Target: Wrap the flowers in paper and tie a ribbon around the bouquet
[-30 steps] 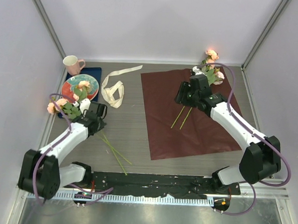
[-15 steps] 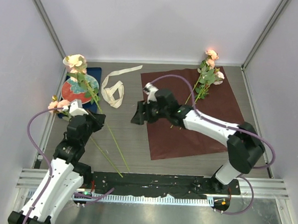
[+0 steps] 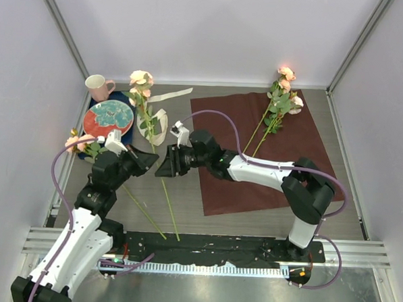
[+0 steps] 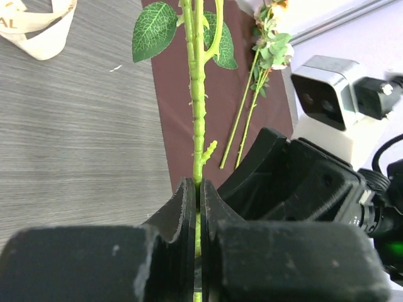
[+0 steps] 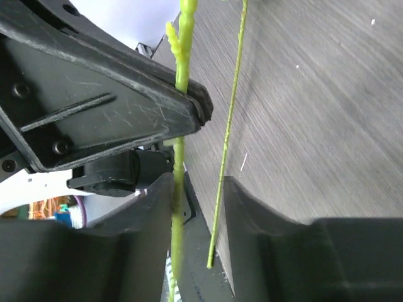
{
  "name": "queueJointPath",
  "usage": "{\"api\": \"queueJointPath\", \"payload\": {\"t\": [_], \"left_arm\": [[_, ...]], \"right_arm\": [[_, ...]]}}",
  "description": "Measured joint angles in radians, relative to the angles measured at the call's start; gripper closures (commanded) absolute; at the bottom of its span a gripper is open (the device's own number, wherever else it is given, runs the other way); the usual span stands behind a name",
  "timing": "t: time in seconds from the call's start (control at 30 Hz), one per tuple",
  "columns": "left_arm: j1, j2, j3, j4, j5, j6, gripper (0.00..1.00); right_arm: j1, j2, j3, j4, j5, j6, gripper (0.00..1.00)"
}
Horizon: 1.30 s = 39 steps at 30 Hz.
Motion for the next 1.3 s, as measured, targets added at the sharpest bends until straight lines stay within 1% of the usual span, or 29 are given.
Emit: {"api": "queueJointPath", "payload": {"t": [0.03,0.07,0.1,0.13,0.2,0.3,0.37,0.47,0.53,0.57,0.63,0.7,0.83,0.97,1.1,1.3], "left_arm": [[0.0,-0.003,0.0,0.006,0.008,-0.006,1.0],[0.0,-0.006,0.0,0.011,0.011,-0.006,0.85],[0.0,-0.003,0.0,0.012,0.008,-0.007,0.62],[0.002,0.002,0.001,0.013,0.007,-0.011,0.3],[0.004,0.013,0.021,-0.011,0.006,-0.003,0.21],[0.004,0.053,0.1,-0.068,0.012,0.01,0.2],[0.004,0.063,0.141,-0.082,0.018,0.023,0.21],[0.004,0.06,0.161,-0.076,0.043,0.025,0.23],[0.004,0.06,0.15,-0.064,0.079,0.016,0.24],[0.004,0.06,0.138,-0.056,0.098,0.01,0.24],[0.004,0.065,0.117,-0.05,0.127,-0.005,0.24],[0.004,0.082,0.101,-0.05,0.151,-0.013,0.24],[0.004,0.112,0.079,-0.049,0.178,-0.041,0.23],[0.004,0.121,0.056,-0.048,0.215,-0.064,0.23],[0.004,0.135,0.05,-0.047,0.237,-0.069,0.23],[0.004,0.178,0.044,-0.024,0.262,-0.09,0.23]], "right_arm": [[0.0,0.003,0.0,0.02,0.004,0.021,1.0],[0.0,0.005,0.001,0.032,0.001,0.029,1.0],[0.0,0.006,0.005,0.039,-0.003,0.042,1.0],[0.001,0.006,0.009,0.041,0.013,0.057,1.0],[-0.003,0.003,0.013,0.023,0.063,0.068,1.0],[-0.074,-0.056,-0.039,-0.05,0.19,0.101,1.0],[-0.188,-0.144,-0.103,-0.132,0.264,0.111,1.0],[-0.465,-0.271,-0.138,-0.288,0.354,0.089,1.0],[-0.591,-0.306,-0.129,-0.337,0.371,0.06,1.0],[-0.735,-0.309,-0.118,-0.362,0.377,0.041,1.0],[-0.857,-0.288,-0.082,-0.42,0.386,-0.006,1.0],[-0.938,-0.236,-0.035,-0.472,0.39,-0.055,1.0],[-0.999,-0.133,0.006,-0.534,0.39,-0.122,1.0],[-1.005,-0.051,0.033,-0.576,0.386,-0.163,1.0],[-1.005,-0.021,0.043,-0.591,0.385,-0.18,1.0],[-1.003,0.002,0.048,-0.56,0.36,-0.179,1.0]]}}
